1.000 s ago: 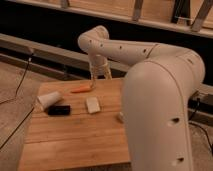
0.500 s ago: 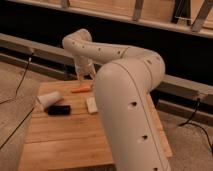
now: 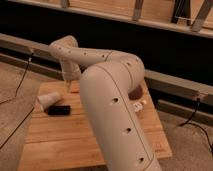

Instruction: Move the arm in a circular motion

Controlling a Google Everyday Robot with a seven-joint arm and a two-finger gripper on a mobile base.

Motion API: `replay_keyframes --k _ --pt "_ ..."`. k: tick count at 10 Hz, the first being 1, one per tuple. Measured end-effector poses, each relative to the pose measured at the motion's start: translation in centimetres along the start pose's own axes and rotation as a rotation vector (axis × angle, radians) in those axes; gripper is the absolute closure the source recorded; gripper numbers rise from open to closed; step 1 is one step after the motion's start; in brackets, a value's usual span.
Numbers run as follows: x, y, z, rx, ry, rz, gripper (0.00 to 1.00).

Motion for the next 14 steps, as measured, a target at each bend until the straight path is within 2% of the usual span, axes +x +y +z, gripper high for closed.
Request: replay_keyframes --k 4,5,8,11,12,14 --pt "3.3 5.9 -0.2 -0.068 0.027 -0.097 0.35" --pt "4.8 7.7 -0.4 -0.087 0.033 -0.121 0.35" --pt "9.0 10.5 -0.7 -0.124 0.062 -0.163 0.35" --pt "13.8 10.6 -0.9 -0.140 0.098 -0.144 0.35" --pt "15.9 9.5 -1.1 -0.137 0.111 -0.112 0.35" --pt "18.5 7.0 -1.6 -0.119 0.118 -0.044 0.35"
